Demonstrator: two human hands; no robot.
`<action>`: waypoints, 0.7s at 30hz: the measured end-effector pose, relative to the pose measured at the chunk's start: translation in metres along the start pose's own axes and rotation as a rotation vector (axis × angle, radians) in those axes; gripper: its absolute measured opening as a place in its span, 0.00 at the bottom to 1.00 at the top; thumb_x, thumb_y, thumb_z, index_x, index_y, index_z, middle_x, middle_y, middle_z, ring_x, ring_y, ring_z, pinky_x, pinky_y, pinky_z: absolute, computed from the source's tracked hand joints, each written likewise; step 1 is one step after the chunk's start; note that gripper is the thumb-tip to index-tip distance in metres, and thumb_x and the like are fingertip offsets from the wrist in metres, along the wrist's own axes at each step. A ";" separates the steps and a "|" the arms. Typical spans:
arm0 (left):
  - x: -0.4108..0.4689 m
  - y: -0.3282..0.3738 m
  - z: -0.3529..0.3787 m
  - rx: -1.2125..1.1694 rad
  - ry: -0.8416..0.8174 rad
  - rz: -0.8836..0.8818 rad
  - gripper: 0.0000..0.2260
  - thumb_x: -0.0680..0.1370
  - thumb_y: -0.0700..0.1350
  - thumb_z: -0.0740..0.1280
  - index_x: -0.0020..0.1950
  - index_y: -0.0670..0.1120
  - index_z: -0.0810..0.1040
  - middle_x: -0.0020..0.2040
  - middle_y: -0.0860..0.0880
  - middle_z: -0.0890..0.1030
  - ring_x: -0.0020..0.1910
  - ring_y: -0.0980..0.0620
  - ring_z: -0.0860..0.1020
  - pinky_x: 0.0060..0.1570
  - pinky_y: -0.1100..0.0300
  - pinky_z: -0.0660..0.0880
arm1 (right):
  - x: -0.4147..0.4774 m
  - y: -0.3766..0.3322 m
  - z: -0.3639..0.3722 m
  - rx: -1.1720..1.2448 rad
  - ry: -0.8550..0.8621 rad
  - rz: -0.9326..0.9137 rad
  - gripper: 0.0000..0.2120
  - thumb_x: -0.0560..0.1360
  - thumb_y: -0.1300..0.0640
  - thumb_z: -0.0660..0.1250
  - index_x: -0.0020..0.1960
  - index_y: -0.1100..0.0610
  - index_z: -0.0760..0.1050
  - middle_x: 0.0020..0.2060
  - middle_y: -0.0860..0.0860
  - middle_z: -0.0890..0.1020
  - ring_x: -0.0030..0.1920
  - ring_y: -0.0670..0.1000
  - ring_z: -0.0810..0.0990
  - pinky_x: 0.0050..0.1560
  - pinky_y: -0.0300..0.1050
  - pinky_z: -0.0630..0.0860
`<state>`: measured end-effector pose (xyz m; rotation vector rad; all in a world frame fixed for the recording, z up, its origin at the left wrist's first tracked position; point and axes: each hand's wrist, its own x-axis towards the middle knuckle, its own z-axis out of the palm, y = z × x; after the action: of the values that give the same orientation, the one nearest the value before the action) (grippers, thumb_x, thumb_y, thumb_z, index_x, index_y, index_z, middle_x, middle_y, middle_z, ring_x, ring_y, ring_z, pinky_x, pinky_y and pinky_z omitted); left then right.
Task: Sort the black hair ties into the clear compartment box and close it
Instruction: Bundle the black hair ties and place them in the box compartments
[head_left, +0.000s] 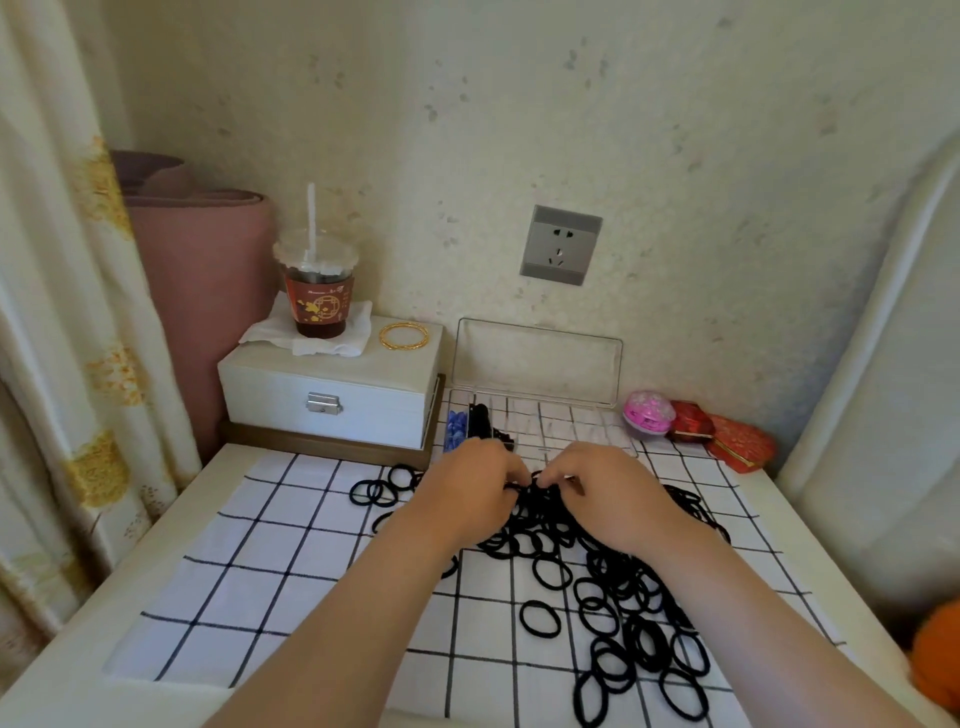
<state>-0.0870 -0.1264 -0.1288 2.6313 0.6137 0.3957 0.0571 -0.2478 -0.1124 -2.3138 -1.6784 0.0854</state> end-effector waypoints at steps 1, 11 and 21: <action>-0.001 -0.001 0.005 0.025 -0.030 0.011 0.15 0.79 0.45 0.65 0.65 0.55 0.79 0.60 0.52 0.78 0.60 0.51 0.74 0.58 0.52 0.75 | -0.002 0.002 0.001 -0.036 -0.006 -0.017 0.16 0.79 0.60 0.62 0.56 0.43 0.82 0.54 0.39 0.80 0.50 0.43 0.79 0.53 0.41 0.76; -0.001 0.001 0.033 0.195 0.011 0.132 0.25 0.79 0.55 0.64 0.76 0.58 0.64 0.67 0.54 0.71 0.65 0.52 0.65 0.65 0.55 0.66 | -0.007 0.012 -0.010 -0.231 -0.173 0.075 0.19 0.72 0.47 0.65 0.62 0.46 0.74 0.55 0.45 0.75 0.57 0.50 0.76 0.51 0.45 0.72; 0.004 0.004 0.031 0.231 -0.095 0.033 0.17 0.79 0.53 0.65 0.68 0.57 0.74 0.66 0.53 0.73 0.65 0.51 0.66 0.66 0.53 0.65 | -0.007 0.008 -0.004 -0.212 -0.339 0.083 0.15 0.74 0.54 0.68 0.60 0.48 0.80 0.53 0.48 0.81 0.56 0.54 0.80 0.53 0.46 0.77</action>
<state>-0.0710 -0.1378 -0.1532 2.8636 0.6186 0.2187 0.0634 -0.2576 -0.1111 -2.6480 -1.8221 0.3498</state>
